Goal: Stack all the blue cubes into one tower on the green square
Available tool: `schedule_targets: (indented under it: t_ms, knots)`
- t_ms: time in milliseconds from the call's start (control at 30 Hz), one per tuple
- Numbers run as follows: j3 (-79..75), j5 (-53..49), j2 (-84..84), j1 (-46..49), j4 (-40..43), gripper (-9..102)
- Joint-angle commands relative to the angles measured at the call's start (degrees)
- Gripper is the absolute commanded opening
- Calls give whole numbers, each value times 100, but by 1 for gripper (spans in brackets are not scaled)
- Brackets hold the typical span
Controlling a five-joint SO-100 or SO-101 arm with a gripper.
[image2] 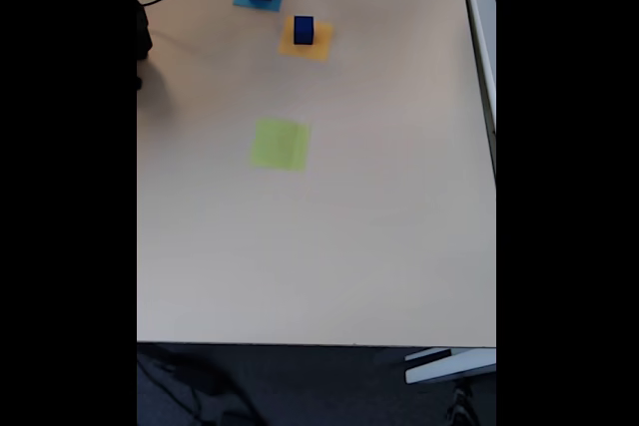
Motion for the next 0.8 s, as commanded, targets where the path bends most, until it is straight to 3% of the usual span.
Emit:
schedule_targets:
  t_ms: [0, 433, 767]
  knots:
    - [-466, -105, -44, 0, 88, 15]
    - [-1626, -167, -896, -211, 387, 14]
    - [-1380, -62, -835, -237, 387, 14]
